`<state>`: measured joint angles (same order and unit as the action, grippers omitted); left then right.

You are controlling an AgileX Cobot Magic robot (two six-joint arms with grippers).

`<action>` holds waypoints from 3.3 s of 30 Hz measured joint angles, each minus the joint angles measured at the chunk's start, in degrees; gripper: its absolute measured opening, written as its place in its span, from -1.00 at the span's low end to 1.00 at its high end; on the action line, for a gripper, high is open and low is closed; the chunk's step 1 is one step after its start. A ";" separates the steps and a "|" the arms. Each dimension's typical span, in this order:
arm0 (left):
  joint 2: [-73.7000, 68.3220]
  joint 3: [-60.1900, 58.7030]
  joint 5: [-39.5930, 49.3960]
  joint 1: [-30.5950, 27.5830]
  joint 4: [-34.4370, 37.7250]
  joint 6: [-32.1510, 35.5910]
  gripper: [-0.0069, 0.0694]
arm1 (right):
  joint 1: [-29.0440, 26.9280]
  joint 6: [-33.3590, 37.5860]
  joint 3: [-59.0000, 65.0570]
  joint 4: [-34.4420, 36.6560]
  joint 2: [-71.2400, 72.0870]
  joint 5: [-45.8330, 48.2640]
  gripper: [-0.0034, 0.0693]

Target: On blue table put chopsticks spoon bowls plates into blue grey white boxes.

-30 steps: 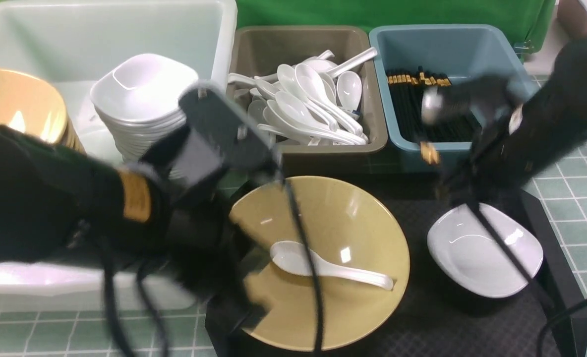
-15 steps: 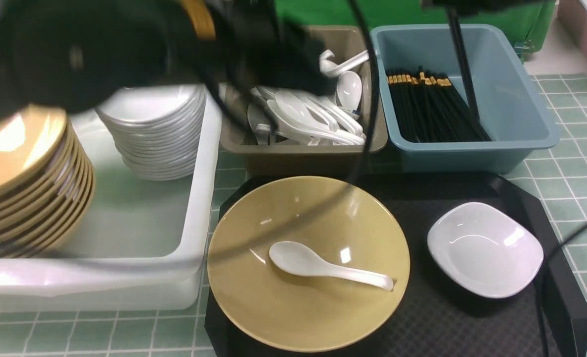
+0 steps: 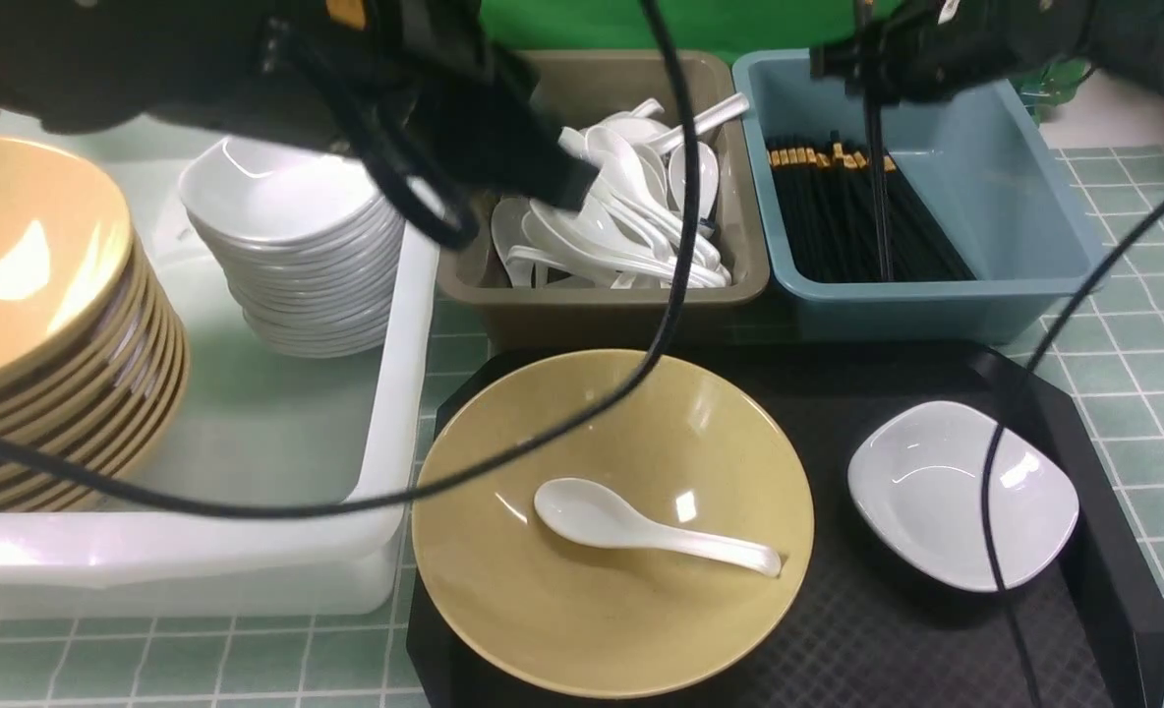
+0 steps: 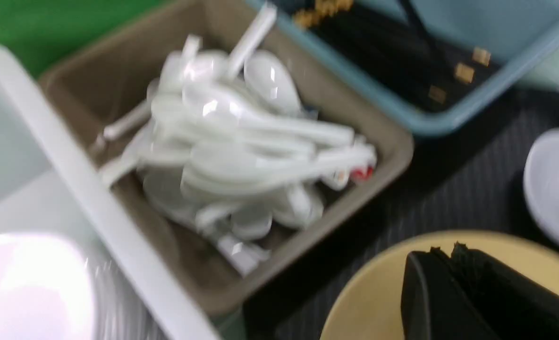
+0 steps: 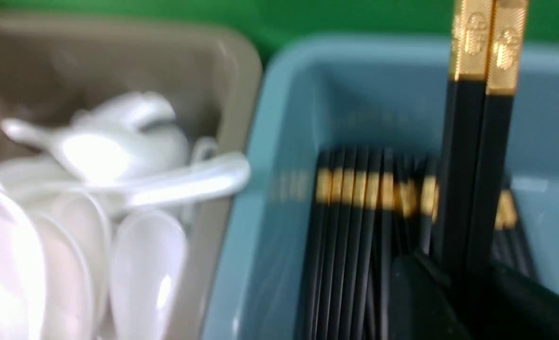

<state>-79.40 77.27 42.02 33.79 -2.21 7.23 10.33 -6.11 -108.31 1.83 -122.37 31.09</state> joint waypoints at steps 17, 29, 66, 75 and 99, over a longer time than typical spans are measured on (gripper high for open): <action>19.90 -11.07 15.43 0.00 0.50 -1.09 -0.81 | 5.21 17.12 -16.27 2.00 7.65 40.05 0.20; 44.67 -33.74 10.75 0.00 1.41 -3.45 -0.81 | 25.88 25.11 4.42 6.37 20.86 40.50 0.20; 36.49 -37.43 -6.26 0.00 1.09 -12.53 -0.81 | 32.63 31.31 11.80 -1.83 7.21 38.93 -0.42; 19.98 -20.86 -7.65 -7.62 -2.55 -15.27 -0.81 | 27.67 26.60 -6.12 -7.87 9.39 37.80 -0.42; 2.01 -6.65 0.78 -14.44 15.26 5.17 -0.81 | 17.98 1.67 -10.73 -8.52 0.70 12.21 0.62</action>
<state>-77.39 70.63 42.80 19.35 13.04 12.40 28.31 -4.44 -119.04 -6.69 -121.67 43.30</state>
